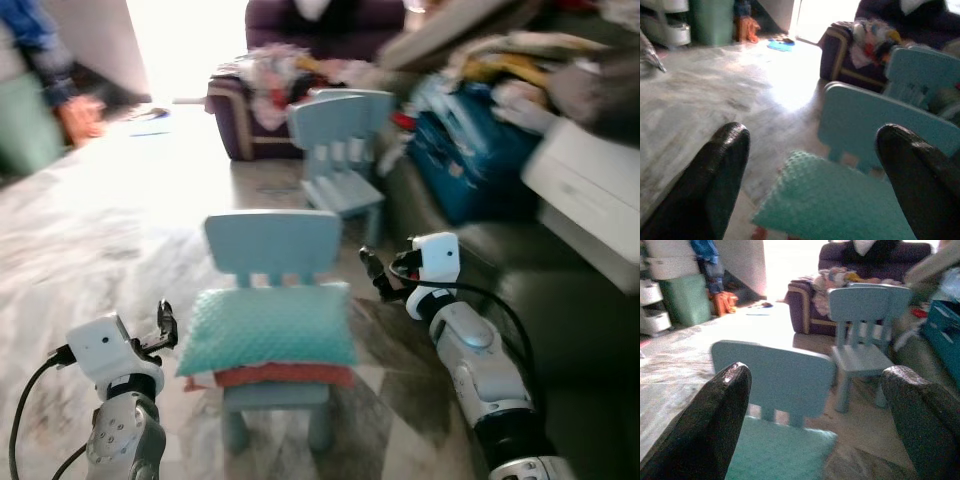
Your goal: Move the pillow to the sofa
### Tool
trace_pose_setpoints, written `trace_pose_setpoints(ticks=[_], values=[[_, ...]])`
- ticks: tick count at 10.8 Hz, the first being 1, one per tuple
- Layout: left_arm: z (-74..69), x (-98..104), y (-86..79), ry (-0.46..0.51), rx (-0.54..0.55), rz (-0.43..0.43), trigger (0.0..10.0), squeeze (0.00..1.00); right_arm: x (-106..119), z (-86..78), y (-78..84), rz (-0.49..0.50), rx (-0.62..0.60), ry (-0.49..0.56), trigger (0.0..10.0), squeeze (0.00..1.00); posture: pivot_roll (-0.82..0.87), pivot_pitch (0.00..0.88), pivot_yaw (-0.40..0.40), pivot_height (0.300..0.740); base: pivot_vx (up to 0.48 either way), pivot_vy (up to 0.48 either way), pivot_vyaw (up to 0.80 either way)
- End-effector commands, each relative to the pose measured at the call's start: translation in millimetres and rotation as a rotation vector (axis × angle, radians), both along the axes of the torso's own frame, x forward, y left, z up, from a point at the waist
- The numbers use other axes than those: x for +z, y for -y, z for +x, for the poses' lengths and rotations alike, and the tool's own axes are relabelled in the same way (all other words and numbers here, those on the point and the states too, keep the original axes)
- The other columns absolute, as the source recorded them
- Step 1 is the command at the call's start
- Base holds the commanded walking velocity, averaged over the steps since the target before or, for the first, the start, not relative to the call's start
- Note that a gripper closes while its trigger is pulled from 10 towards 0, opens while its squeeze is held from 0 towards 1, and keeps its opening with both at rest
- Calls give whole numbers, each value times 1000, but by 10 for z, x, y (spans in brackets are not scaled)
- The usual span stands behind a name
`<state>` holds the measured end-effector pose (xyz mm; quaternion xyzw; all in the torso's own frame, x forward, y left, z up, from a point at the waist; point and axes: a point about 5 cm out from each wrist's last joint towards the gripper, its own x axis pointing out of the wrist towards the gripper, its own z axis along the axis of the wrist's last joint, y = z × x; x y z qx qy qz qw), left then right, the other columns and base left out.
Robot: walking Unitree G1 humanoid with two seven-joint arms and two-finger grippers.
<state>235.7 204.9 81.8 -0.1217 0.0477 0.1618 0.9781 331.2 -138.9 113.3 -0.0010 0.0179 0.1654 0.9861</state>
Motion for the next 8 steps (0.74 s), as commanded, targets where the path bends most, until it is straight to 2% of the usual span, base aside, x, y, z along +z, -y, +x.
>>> trace_pose_setpoints(ticks=[1,2,6,8], values=[[-11,9,-40,-10,12,15,10000,0,28,9,-25,11,6,6,10000,0,-167,0,13,740,0,476,0],[-6,5,-35,-16,9,19,10000,0,30,11,-27,11,6,7,10000,0,-167,0,13,740,0,476,0],[20,36,-35,2,-6,43,10000,0,25,12,-35,-12,3,4,10000,0,-167,0,16,740,0,0,0],[26,39,-44,-7,-6,44,10000,0,10,37,-32,6,-18,-22,10000,0,-161,0,15,740,0,0,0]])
